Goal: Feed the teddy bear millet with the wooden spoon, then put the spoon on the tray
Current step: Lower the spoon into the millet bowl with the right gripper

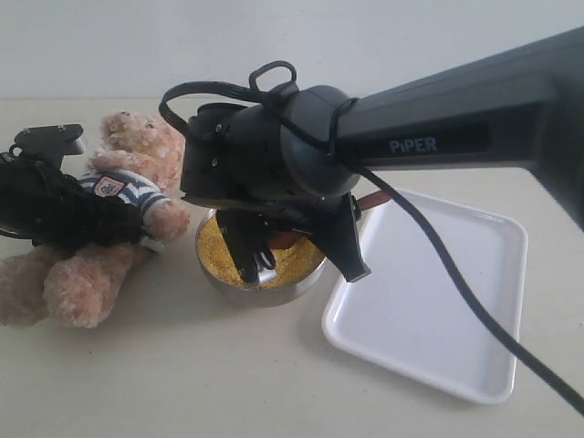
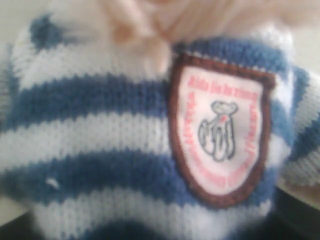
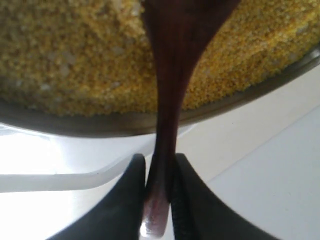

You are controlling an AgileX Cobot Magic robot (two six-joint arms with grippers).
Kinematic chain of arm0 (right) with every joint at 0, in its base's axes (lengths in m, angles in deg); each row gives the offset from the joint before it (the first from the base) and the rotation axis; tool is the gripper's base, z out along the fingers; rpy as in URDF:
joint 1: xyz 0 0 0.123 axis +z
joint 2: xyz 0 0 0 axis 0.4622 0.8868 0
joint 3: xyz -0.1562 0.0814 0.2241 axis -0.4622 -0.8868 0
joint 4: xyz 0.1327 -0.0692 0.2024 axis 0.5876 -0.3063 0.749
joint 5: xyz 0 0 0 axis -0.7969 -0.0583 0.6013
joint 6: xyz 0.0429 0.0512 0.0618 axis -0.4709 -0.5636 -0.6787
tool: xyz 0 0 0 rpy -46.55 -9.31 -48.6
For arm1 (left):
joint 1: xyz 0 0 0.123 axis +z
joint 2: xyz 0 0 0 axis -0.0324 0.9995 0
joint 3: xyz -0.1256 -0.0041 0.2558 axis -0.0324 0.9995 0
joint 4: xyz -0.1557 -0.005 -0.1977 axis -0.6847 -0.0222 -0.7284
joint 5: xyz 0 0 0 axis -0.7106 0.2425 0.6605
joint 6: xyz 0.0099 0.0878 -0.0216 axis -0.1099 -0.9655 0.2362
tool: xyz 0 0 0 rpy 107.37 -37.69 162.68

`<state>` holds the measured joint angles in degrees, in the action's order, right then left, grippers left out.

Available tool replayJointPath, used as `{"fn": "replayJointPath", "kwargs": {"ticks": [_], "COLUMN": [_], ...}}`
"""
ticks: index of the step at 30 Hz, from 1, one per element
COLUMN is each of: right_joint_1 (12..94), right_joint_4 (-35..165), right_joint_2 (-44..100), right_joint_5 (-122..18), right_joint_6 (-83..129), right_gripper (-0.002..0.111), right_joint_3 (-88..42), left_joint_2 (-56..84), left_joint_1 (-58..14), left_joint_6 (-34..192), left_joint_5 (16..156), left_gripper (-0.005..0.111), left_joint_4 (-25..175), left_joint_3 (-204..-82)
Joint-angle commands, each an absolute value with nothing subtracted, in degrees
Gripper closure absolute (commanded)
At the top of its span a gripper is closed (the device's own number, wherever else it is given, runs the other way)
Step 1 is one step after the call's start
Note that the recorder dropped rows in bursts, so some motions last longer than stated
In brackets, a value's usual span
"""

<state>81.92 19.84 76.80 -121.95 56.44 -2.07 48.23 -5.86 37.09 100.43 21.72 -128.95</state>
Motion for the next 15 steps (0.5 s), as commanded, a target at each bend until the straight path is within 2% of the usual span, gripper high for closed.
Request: {"fn": "replayJointPath", "kwargs": {"ticks": [1, 15], "right_joint_1": [81.5, 80.6], "right_joint_4": [21.2, 24.0], "right_joint_2": [76.6, 76.5], "right_joint_5": [-122.2, -122.2], "right_joint_6": [57.0, 56.7], "right_gripper": [0.109, 0.109], "right_joint_3": [-2.4, -2.3], "left_joint_2": [48.4, 48.4], "left_joint_1": [-5.9, -5.9], "left_joint_6": [36.8, 36.9], "left_joint_5": [99.1, 99.1], "left_gripper": [0.103, 0.103], "left_joint_4": [21.2, 21.0], "left_joint_3": [-128.7, -128.7]}}
